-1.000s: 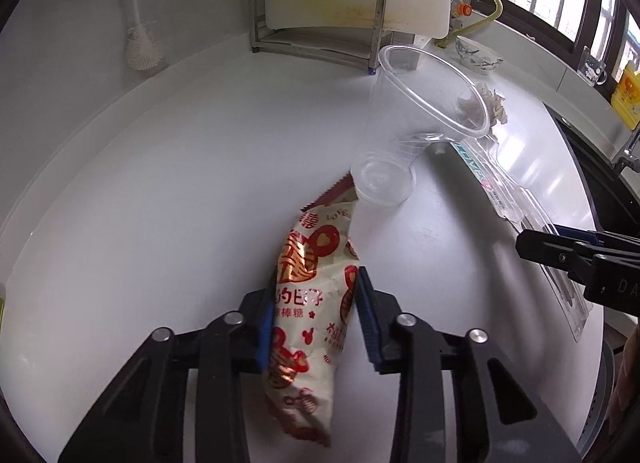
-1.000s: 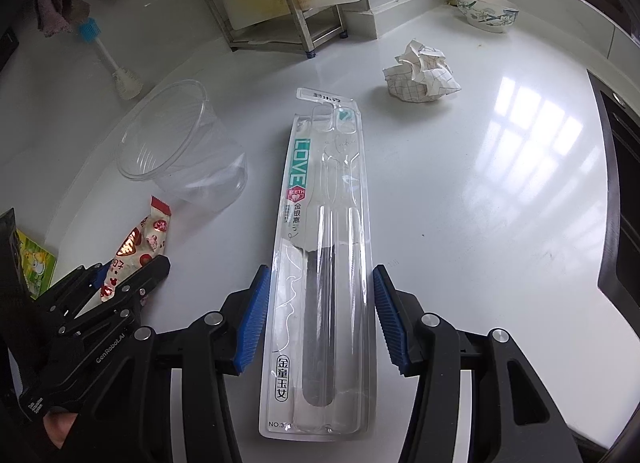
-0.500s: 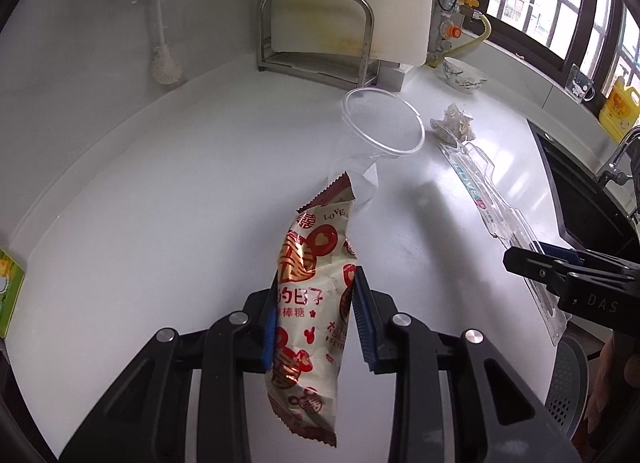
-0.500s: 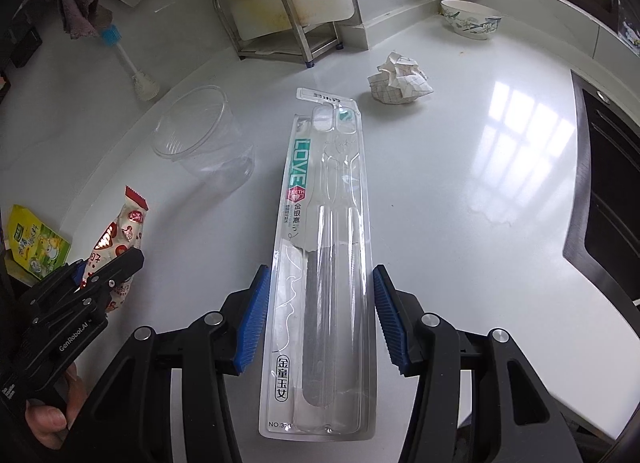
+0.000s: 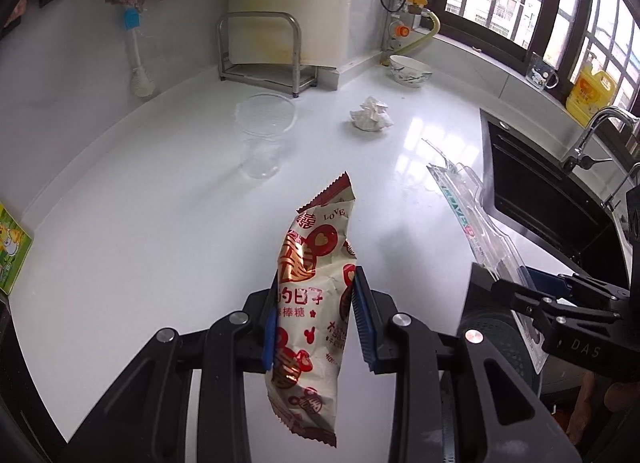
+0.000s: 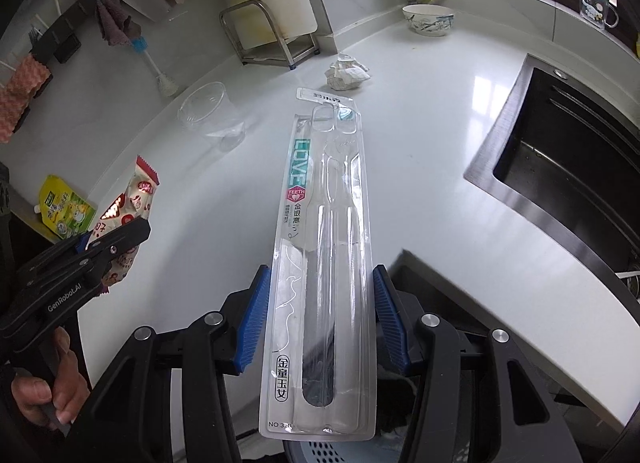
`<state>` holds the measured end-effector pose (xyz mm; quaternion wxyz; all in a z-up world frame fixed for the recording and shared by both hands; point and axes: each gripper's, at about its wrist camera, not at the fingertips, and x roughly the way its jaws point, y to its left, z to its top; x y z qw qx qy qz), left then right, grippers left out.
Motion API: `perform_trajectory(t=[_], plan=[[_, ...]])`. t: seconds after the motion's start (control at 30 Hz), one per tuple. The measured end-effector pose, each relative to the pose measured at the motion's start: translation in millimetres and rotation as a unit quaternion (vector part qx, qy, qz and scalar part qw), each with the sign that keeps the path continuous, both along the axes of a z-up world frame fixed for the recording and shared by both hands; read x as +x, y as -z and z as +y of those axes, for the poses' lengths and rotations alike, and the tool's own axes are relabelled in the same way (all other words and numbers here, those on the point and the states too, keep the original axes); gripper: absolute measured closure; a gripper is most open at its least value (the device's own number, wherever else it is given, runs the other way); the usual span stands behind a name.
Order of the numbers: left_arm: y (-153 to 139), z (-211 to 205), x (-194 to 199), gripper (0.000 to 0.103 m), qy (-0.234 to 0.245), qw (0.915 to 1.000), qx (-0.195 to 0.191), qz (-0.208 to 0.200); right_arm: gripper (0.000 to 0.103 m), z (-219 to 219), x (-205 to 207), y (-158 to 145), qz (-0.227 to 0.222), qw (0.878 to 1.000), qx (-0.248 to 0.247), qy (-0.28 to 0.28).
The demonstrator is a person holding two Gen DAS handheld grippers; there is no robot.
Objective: Collect trash
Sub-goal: 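Carry the toothbrush package and snack wrapper over the bin and release both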
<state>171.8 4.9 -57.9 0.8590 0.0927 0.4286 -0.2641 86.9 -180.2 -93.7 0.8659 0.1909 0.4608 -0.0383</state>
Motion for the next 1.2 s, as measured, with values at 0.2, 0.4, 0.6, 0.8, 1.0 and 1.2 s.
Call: perform_trajectory(t=[0.2,0.4,0.6,0.8,1.0,1.2], plan=[[-5.0,-36.1,-51.8,0.072,0.011,0.9999,-0.001,0.001,0.053,-21.0,-52.7,-2.2,0.011,1.0,0.001,-0.02],[0.4,-68.5,-98.6,0.072,0.006,0.9999,0.009,0.01,0.053,-42.0,-98.7,2.9,0.019,0.999,0.007,-0.045],[12.7,-93.2,-141.7,0.072,0.001,0.9993,0.029,0.024,0.053,-60.5,-131.0,17.2,0.032,0.997,0.019,-0.067],[35.1,-108.7,-174.4,0.072,-0.005,0.9974,0.049,0.052,0.053,-73.7,-155.9,37.2,0.05,0.994,0.028,-0.093],[69.1,-118.7,-192.8,0.071,-0.016,0.9938,0.064,0.09,0.053,-76.6,-164.0,63.6,0.088,0.988,0.034,-0.123],[100.7,-118.9,-193.0,0.07,-0.044,0.9889,0.067,0.125,0.053,-69.8,-160.4,89.3,0.133,0.978,0.045,-0.154]])
